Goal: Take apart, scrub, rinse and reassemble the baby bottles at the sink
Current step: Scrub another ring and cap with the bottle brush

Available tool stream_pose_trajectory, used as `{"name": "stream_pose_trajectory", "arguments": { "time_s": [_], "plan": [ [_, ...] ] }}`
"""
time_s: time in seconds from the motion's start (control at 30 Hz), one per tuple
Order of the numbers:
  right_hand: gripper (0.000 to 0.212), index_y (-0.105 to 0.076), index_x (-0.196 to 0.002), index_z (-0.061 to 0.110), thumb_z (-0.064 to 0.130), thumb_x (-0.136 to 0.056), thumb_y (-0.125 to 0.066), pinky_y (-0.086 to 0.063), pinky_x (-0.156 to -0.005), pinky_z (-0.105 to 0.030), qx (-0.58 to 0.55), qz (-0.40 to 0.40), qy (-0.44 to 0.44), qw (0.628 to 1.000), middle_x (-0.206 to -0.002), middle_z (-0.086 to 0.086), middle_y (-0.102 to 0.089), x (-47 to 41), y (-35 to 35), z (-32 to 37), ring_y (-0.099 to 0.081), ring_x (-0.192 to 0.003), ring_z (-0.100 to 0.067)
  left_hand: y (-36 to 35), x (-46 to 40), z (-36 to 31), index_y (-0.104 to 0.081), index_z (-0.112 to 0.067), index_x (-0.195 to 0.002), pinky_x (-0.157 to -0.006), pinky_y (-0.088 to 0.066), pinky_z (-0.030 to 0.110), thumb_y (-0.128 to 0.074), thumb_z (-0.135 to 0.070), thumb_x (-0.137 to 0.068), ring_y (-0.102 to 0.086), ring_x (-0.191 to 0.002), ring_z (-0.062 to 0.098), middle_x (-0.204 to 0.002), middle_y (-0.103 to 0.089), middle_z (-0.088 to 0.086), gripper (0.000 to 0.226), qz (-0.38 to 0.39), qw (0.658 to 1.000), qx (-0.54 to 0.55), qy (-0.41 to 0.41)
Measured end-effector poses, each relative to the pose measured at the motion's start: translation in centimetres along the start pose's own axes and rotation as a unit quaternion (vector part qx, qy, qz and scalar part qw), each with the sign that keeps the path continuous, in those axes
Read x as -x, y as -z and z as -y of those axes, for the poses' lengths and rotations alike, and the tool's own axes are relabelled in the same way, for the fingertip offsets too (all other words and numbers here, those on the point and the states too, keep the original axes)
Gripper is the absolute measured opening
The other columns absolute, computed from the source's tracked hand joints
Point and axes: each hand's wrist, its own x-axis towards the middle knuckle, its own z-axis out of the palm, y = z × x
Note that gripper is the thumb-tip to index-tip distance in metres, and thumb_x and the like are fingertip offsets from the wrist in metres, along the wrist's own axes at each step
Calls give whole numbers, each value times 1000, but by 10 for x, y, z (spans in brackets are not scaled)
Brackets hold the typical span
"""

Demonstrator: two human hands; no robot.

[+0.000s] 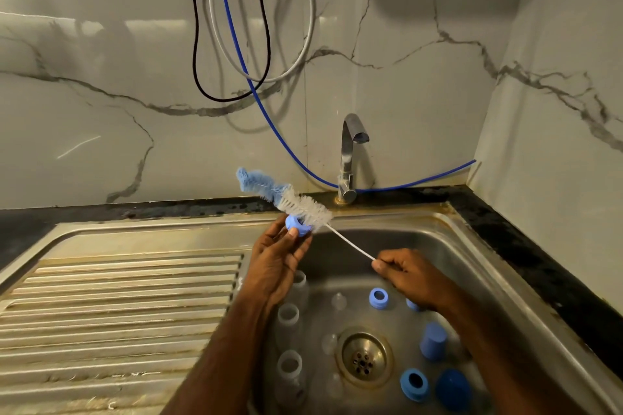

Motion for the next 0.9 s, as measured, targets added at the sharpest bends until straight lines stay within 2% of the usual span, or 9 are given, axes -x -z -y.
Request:
{"name": "stream_pose_trajectory", "arguments": {
  "time_s": [0.13, 0.2, 0.3, 0.4, 0.47, 0.53, 0.63, 0.73, 0.9],
  "plan": [
    [35, -56, -66, 22, 23, -102, -55, -40, -59, -23, -12, 19, -11, 1000, -55, 10, -49, 4, 5, -1, -45, -54, -2, -2, 0, 6, -53, -5, -138, -97, -55, 46, -52, 6, -95, -66, -119, 35, -131, -66, 20, 45, 1, 1000, -1, 14],
    [34, -58, -71, 13, 25, -102, -54, -43, -57, -23, -21, 3, -13, 1000, -58, 6, -49, 3, -3, 5, -46, -55, -4, -8, 2, 11, -51, -4, -139, -99, -53, 45, -52, 4, -94, -64, -122, 36, -133, -64, 21, 46, 15, 1000, -12, 18],
    [36, -57, -75, 4, 25, -103, -52, -39, -52, -20, -65, 2, -42, 997, -58, 0, -48, 0, -13, 17, -44, -52, -6, -13, 4, 13, -49, -1, -141, -104, -50, 45, -55, -9, -91, -59, -128, 38, -136, -61, 25, 51, 16, 998, 54, 19],
    [33, -56, -76, 8, 22, -105, -49, -31, -42, -14, -138, 49, -73, 987, -56, -2, -41, 2, -7, 25, -35, -43, -3, -13, 1, 13, -54, -4, -137, -107, -49, 51, -55, -20, -96, -61, -126, 33, -133, -65, 21, 44, -2, 996, 91, 17],
    [33, -53, -74, 10, 20, -105, -48, -29, -40, -14, -163, 90, -78, 980, -60, -11, -38, 6, -4, 26, -33, -43, -6, -12, -1, 12, -61, -5, -127, -105, -48, 53, -54, -26, -98, -64, -120, 32, -126, -69, 18, 37, -15, 995, 98, 10],
    [34, -53, -72, 11, 21, -105, -49, -34, -43, -17, -144, 96, -63, 983, -62, -13, -41, 6, -8, 25, -36, -47, -11, -15, -1, 12, -62, -3, -123, -103, -49, 48, -55, -28, -98, -64, -116, 32, -122, -68, 20, 36, -29, 994, 107, 17],
    [36, -56, -70, 13, 28, -102, -53, -41, -57, -28, -44, 32, -17, 998, -56, 5, -48, 0, -23, 21, -45, -54, -7, -20, 3, 18, -62, -3, -122, -99, -50, 45, -59, -26, -93, -65, -110, 30, -114, -69, 20, 37, -44, 994, 89, 39],
    [34, -59, -73, 12, 31, -102, -54, -48, -61, -39, -13, 3, -3, 1000, -60, -5, -52, -5, -22, 13, -49, -57, -9, -17, 1, 15, -62, -2, -123, -94, -53, 44, -62, -29, -90, -67, -111, 32, -114, -70, 21, 42, -51, 994, 91, 31],
    [34, -58, -73, 9, 29, -101, -55, -48, -61, -36, 12, -11, 5, 1000, -62, -7, -53, -3, -14, 2, -48, -56, -7, -13, -1, 14, -61, -3, -121, -99, -52, 43, -54, -37, -101, -69, -110, 33, -112, -74, 21, 40, -49, 997, 30, 42]
  ]
}}
